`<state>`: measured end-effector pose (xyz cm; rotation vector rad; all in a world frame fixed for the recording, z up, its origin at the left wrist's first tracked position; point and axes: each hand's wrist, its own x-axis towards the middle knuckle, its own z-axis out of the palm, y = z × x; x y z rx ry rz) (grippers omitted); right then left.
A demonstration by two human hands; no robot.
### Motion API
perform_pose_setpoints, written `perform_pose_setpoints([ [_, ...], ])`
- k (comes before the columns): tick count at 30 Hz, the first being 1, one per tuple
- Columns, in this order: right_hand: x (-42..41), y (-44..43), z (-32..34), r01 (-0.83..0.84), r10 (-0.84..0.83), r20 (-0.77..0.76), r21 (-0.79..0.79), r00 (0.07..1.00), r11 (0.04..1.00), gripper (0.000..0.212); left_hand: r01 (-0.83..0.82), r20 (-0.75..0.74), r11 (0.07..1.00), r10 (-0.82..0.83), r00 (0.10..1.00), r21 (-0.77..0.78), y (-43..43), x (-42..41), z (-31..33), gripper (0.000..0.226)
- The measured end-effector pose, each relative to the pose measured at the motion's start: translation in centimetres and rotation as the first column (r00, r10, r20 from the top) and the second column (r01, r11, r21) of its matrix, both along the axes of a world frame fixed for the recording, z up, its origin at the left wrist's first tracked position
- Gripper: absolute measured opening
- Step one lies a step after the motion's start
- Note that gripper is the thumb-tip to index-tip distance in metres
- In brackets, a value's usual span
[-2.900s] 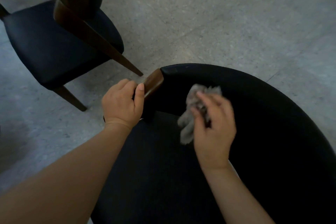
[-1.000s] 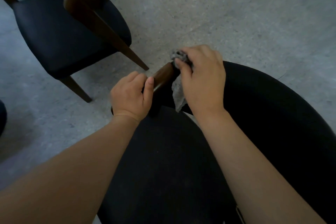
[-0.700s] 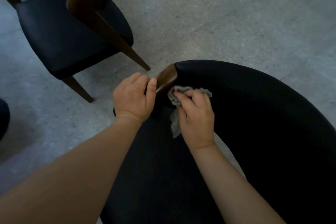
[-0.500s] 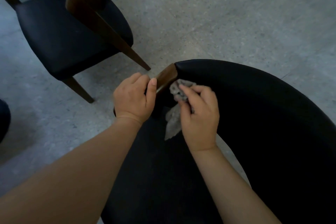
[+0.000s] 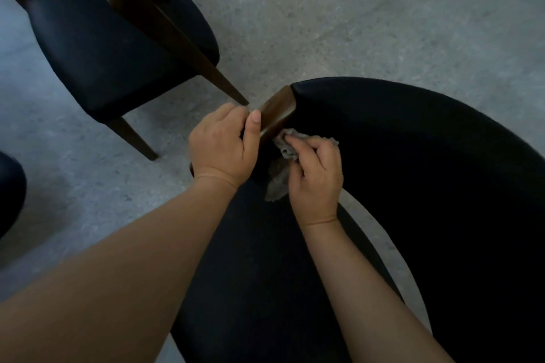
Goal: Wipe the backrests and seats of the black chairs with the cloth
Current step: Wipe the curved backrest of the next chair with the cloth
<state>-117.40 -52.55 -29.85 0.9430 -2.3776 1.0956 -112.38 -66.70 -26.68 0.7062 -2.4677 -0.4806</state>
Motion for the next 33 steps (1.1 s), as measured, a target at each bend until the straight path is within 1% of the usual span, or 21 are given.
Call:
perform_pose_setpoints([
  [3,0.6,0.7,-1.6,-0.054,0.044,0.095,0.102,0.994,0.993,0.031,-0.008,-0.006,1.000,0.008,1.000,-0.017,0.0,-0.1,-0.1,0.045],
  [5,1.3,1.5,-3.4,-0.106,0.052,0.241,0.217,0.969,0.970,0.031,-0.010,-0.003,1.000,0.010,1.000,-0.020,0.1,-0.1,-0.1,0.045],
  [7,1.8,2.3,-4.6,-0.105,-0.027,0.429,0.280,0.903,0.954,0.028,-0.012,-0.009,1.000,0.012,1.000,-0.020,0.1,-0.1,0.0,0.045],
  [8,2.0,2.7,-4.4,-0.062,-0.073,0.472,0.263,0.879,0.963,0.027,-0.009,-0.011,1.000,0.008,1.000,-0.020,0.1,-0.1,0.0,0.045],
  [9,2.1,3.1,-3.9,-0.014,-0.087,0.462,0.211,0.883,0.977,0.026,-0.003,-0.014,1.000,0.003,1.000,-0.023,0.1,0.0,0.0,0.045],
  [10,1.9,3.5,-2.8,0.017,-0.071,0.409,0.133,0.910,0.991,0.027,0.000,-0.019,1.000,0.000,1.000,-0.029,0.1,0.0,0.0,0.045],
  [12,1.3,4.2,0.2,0.051,-0.046,0.246,-0.014,0.968,0.999,0.029,-0.001,-0.014,1.000,0.001,1.000,-0.029,0.1,0.0,0.0,0.045],
  [13,0.7,4.4,1.5,0.076,-0.065,0.154,-0.063,0.986,0.995,0.028,-0.002,-0.006,1.000,0.002,1.000,-0.027,0.1,0.0,0.1,0.045],
  [15,-0.6,4.4,3.1,0.148,-0.147,0.016,-0.108,0.989,0.983,0.027,0.001,0.004,1.000,-0.001,1.000,-0.023,0.1,0.0,0.1,0.046],
  [16,-1.1,4.1,3.1,0.177,-0.178,-0.010,-0.097,0.984,0.979,0.028,0.001,0.003,1.000,-0.001,1.000,-0.024,0.1,0.0,0.1,0.046],
  [18,-1.2,3.7,1.5,0.188,-0.188,-0.011,0.001,0.982,0.982,0.026,0.002,0.001,1.000,-0.002,1.000,-0.022,0.1,0.0,0.1,0.046],
  [20,-0.2,3.4,-0.8,0.148,-0.153,0.050,0.082,0.987,0.986,0.026,0.005,0.005,1.000,-0.005,1.000,-0.009,0.0,0.0,0.2,0.048],
  [22,0.7,3.4,-2.2,0.113,-0.129,0.139,0.122,0.982,0.986,0.028,0.005,0.009,1.000,-0.005,1.000,-0.004,0.1,0.0,0.1,0.049],
  [25,0.9,3.6,-1.8,0.053,-0.099,0.239,0.189,0.966,0.980,0.029,0.000,0.011,1.000,0.000,1.000,-0.005,0.1,-0.1,0.2,0.048],
  [27,1.1,4.2,-0.8,-0.004,-0.058,0.318,0.192,0.946,0.981,0.030,0.004,0.018,1.000,-0.003,1.000,-0.007,0.2,-0.1,0.2,0.047],
  [28,1.3,4.8,-0.2,-0.016,-0.043,0.332,0.173,0.942,0.985,0.031,0.005,0.020,1.000,-0.005,1.000,-0.008,0.2,-0.1,0.2,0.047],
  [30,1.3,6.3,1.1,0.052,-0.082,0.266,0.116,0.960,0.992,0.031,0.003,0.023,1.000,-0.003,1.000,-0.011,0.1,0.0,0.1,0.047],
  [31,0.9,7.2,1.8,0.125,-0.139,0.210,0.080,0.968,0.989,0.031,-0.001,0.025,1.000,0.001,1.000,-0.015,0.1,0.0,0.1,0.047],
  [33,-0.2,8.8,2.7,0.280,-0.281,0.111,0.023,0.953,0.960,0.030,-0.001,0.035,1.000,0.002,0.999,-0.021,0.1,0.0,0.0,0.046],
])
